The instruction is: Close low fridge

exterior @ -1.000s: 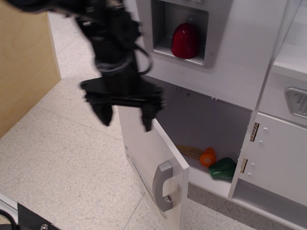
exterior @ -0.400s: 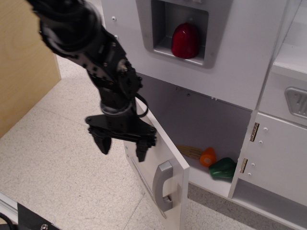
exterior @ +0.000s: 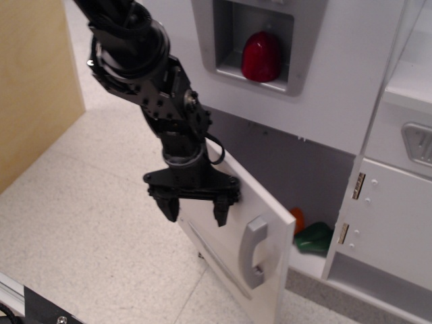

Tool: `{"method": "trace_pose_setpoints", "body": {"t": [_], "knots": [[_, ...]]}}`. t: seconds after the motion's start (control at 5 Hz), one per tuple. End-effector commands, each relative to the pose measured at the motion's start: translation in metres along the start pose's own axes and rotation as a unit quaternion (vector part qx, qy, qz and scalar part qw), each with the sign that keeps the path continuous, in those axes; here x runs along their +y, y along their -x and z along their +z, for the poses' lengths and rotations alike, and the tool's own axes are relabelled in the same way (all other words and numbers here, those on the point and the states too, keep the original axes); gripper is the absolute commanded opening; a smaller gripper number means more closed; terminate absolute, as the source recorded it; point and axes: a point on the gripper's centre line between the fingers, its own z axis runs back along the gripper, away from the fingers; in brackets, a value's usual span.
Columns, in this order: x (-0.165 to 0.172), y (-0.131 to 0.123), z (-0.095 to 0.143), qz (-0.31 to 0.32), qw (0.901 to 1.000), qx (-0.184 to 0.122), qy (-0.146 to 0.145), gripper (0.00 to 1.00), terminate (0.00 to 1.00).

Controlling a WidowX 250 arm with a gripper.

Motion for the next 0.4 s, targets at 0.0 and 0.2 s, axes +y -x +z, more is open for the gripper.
{"method": "trace_pose_setpoints", "body": {"t": [0.0, 0.2], "knots": [[-0.031, -0.023, 0.002, 0.022, 0.9990, -0.037, 0.008, 1.00, 0.00], [-0.046, -0.031, -0.004, 0.048, 0.9971, -0.058, 0.006, 1.00, 0.00]]}}
